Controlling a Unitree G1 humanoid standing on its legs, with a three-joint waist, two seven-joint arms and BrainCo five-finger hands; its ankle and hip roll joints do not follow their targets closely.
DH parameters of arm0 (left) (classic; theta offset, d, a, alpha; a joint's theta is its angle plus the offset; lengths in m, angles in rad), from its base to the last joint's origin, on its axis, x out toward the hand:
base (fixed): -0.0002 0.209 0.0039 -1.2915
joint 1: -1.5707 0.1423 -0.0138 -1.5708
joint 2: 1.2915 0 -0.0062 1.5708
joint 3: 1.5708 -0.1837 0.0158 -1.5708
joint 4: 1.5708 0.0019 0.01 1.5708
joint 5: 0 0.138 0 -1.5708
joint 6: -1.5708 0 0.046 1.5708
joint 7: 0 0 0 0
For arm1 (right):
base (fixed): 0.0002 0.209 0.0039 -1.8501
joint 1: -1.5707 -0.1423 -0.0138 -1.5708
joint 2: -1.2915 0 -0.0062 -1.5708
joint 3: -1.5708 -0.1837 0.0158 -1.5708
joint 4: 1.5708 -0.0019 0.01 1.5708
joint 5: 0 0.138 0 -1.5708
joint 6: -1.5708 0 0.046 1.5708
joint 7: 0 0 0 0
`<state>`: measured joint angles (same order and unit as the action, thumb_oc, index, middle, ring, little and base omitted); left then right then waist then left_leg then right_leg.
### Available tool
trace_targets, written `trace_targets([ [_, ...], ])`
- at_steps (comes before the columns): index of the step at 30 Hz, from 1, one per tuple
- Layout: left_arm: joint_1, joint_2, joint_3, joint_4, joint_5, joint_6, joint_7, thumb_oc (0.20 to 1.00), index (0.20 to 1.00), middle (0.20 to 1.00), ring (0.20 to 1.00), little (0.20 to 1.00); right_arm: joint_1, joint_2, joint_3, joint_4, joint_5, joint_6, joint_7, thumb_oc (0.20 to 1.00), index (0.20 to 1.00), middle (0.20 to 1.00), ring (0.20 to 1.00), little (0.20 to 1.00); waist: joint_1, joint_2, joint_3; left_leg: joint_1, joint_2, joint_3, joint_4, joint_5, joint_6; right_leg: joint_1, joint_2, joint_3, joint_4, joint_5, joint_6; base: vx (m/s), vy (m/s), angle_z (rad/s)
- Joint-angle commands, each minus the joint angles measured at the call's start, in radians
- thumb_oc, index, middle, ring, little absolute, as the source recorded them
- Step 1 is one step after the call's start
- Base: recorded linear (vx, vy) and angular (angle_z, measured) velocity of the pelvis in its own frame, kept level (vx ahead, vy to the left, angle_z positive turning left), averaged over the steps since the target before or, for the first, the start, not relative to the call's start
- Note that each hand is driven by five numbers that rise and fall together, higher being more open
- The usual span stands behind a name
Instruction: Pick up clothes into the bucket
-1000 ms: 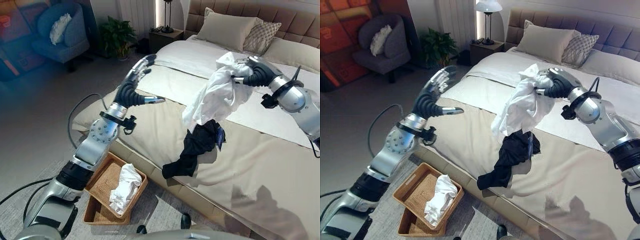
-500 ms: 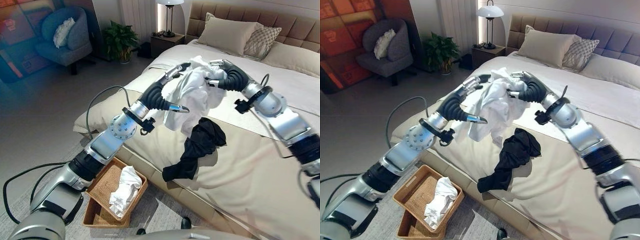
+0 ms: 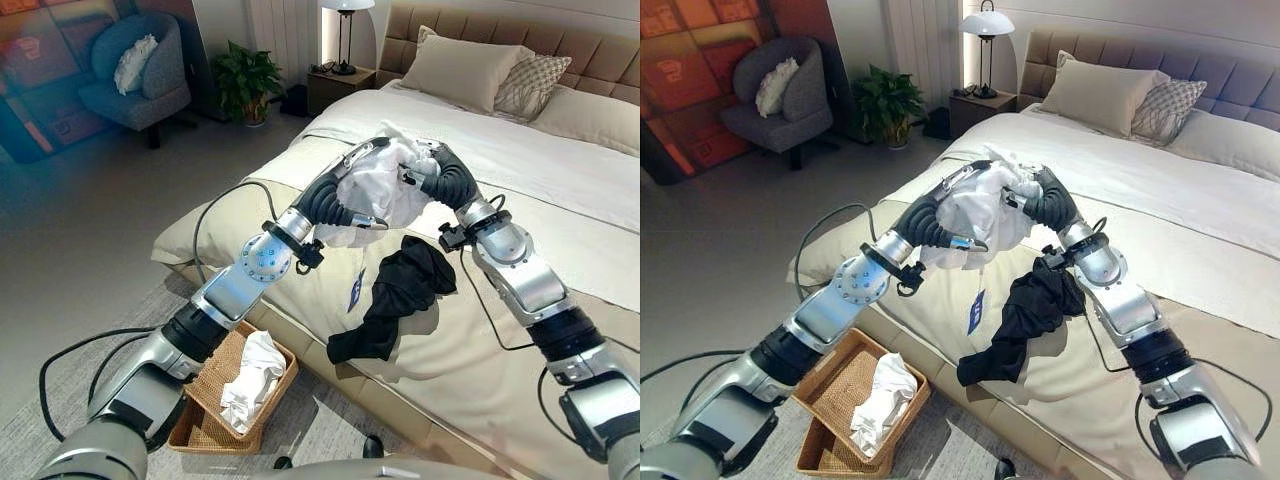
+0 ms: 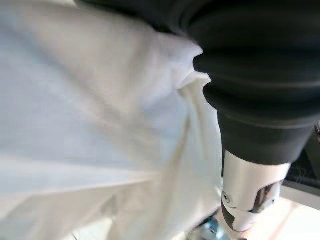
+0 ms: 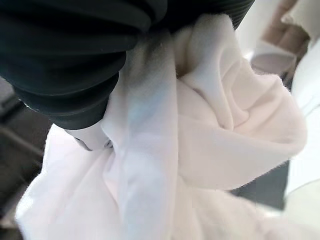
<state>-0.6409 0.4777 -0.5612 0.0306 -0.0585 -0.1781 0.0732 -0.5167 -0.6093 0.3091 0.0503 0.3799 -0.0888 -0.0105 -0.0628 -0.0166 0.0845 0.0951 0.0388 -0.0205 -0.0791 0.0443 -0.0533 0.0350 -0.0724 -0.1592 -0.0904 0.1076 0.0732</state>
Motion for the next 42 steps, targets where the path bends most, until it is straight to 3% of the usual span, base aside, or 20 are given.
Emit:
trace_targets([
  [1, -0.055, -0.012, 0.03, 0.082, 0.112, 0.008, 0.047, 1.0, 1.0, 1.0, 1.0, 1.0, -0.058, 0.042, -0.078, -0.137, 0.118, -0.085, 0.003, 0.2, 0.2, 0.2, 0.2, 0.2, 0.016, -0.044, -0.031, -0.032, -0.031, -0.018, 0.083, -0.07, 0.019, 0.048, -0.051, -0.014, 0.077, -0.092, 0.058, 0.0, 0.0, 0.0],
  [6, -0.032, -0.003, 0.065, 0.097, 0.27, 0.02, 0.086, 1.0, 1.0, 1.0, 1.0, 1.0, -0.002, 0.05, -0.065, -0.226, 0.28, -0.065, 0.069, 0.2, 0.2, 0.2, 0.2, 0.2, 0.013, -0.049, -0.035, -0.032, -0.033, -0.014, 0.088, -0.076, 0.022, 0.044, -0.052, -0.001, 0.083, -0.094, 0.058, 0.0, 0.0, 0.0],
  [15, -0.013, 0.019, 0.082, 0.107, 0.364, 0.024, 0.086, 1.0, 1.0, 1.0, 1.0, 1.0, -0.005, 0.038, -0.069, -0.283, 0.319, -0.059, 0.09, 0.2, 0.2, 0.2, 0.2, 0.2, 0.01, -0.047, -0.034, -0.035, -0.04, -0.008, 0.096, -0.086, 0.032, 0.031, -0.056, 0.016, 0.092, -0.093, 0.061, 0.01, 0.014, -0.05],
  [17, -0.002, 0.026, 0.089, 0.105, 0.374, 0.023, 0.084, 0.805, 0.805, 0.805, 0.805, 0.805, -0.008, 0.04, -0.068, -0.285, 0.326, -0.059, 0.091, 0.2, 0.2, 0.2, 0.2, 0.2, 0.008, -0.047, -0.035, -0.035, -0.041, -0.004, 0.097, -0.089, 0.033, 0.029, -0.056, 0.022, 0.094, -0.093, 0.062, 0.01, 0.012, -0.03],
  [18, 0.006, 0.039, 0.094, 0.102, 0.384, 0.02, 0.082, 0.398, 0.398, 0.398, 0.398, 0.398, -0.011, 0.035, -0.069, -0.292, 0.328, -0.06, 0.095, 0.2, 0.2, 0.2, 0.2, 0.2, 0.008, -0.048, -0.036, -0.033, -0.04, -0.002, 0.096, -0.09, 0.035, 0.027, -0.056, 0.027, 0.095, -0.093, 0.061, 0.0, 0.0, 0.0],
  [19, 0.006, 0.039, 0.094, 0.102, 0.384, 0.02, 0.082, 0.253, 0.253, 0.253, 0.253, 0.253, -0.011, 0.035, -0.069, -0.292, 0.328, -0.06, 0.095, 0.2, 0.2, 0.2, 0.2, 0.2, 0.008, -0.048, -0.036, -0.033, -0.04, -0.002, 0.096, -0.09, 0.035, 0.027, -0.056, 0.028, 0.095, -0.093, 0.061, 0.0, 0.0, 0.0],
  [20, 0.013, 0.055, 0.099, 0.096, 0.396, 0.017, 0.077, 0.2, 0.2, 0.2, 0.2, 0.2, -0.013, 0.029, -0.068, -0.297, 0.332, -0.057, 0.102, 0.2, 0.2, 0.2, 0.2, 0.2, 0.007, -0.048, -0.036, -0.033, -0.04, -0.001, 0.097, -0.092, 0.035, 0.026, -0.055, 0.032, 0.095, -0.092, 0.061, 0.0, 0.0, 0.0],
  [27, 0.032, 0.072, 0.117, 0.084, 0.391, 0.009, 0.075, 0.2, 0.2, 0.2, 0.2, 0.2, -0.017, 0.017, -0.057, -0.312, 0.353, -0.051, 0.119, 0.2, 0.2, 0.2, 0.2, 0.2, 0.006, -0.048, -0.036, -0.03, -0.039, 0.0, 0.096, -0.093, 0.035, 0.025, -0.055, 0.036, 0.095, -0.094, 0.061, 0.01, 0.002, -0.05],
  [34, 0.056, 0.051, 0.137, 0.036, 0.272, -0.017, 0.067, 0.2, 0.2, 0.2, 0.2, 0.2, -0.017, 0.013, -0.051, -0.317, 0.358, -0.055, 0.122, 0.2, 0.2, 0.2, 0.2, 0.2, 0.008, -0.049, -0.037, -0.028, -0.041, -0.007, 0.096, -0.094, 0.035, 0.032, -0.059, 0.029, 0.094, -0.098, 0.059, 0.01, -0.001, -0.01],
  [35, 0.073, 0.037, 0.15, 0.017, 0.216, -0.023, 0.063, 0.2, 0.2, 0.2, 0.2, 0.2, -0.015, 0.012, -0.05, -0.313, 0.354, -0.055, 0.12, 0.539, 0.539, 0.539, 0.539, 0.539, 0.008, -0.049, -0.037, -0.027, -0.041, -0.009, 0.095, -0.094, 0.034, 0.035, -0.059, 0.024, 0.093, -0.098, 0.058, 0.0, 0.0, 0.0],
  [37, 0.082, 0.029, 0.154, 0.014, 0.187, -0.024, 0.06, 0.2, 0.2, 0.2, 0.2, 0.2, -0.012, 0.011, -0.051, -0.312, 0.35, -0.054, 0.118, 1.0, 1.0, 1.0, 1.0, 1.0, 0.008, -0.049, -0.038, -0.027, -0.041, -0.009, 0.094, -0.094, 0.034, 0.036, -0.06, 0.022, 0.091, -0.098, 0.058, 0.0, 0.0, 0.0],
  [42, 0.147, -0.016, 0.207, -0.015, -0.03, -0.037, 0.066, 0.2, 0.2, 0.2, 0.2, 0.2, 0.014, 0.002, -0.063, -0.296, 0.311, -0.057, 0.105, 1.0, 1.0, 1.0, 1.0, 1.0, 0.013, -0.052, -0.039, -0.025, -0.039, -0.01, 0.09, -0.092, 0.032, 0.042, -0.059, 0.017, 0.085, -0.098, 0.058, 0.0, 0.0, 0.0],
])
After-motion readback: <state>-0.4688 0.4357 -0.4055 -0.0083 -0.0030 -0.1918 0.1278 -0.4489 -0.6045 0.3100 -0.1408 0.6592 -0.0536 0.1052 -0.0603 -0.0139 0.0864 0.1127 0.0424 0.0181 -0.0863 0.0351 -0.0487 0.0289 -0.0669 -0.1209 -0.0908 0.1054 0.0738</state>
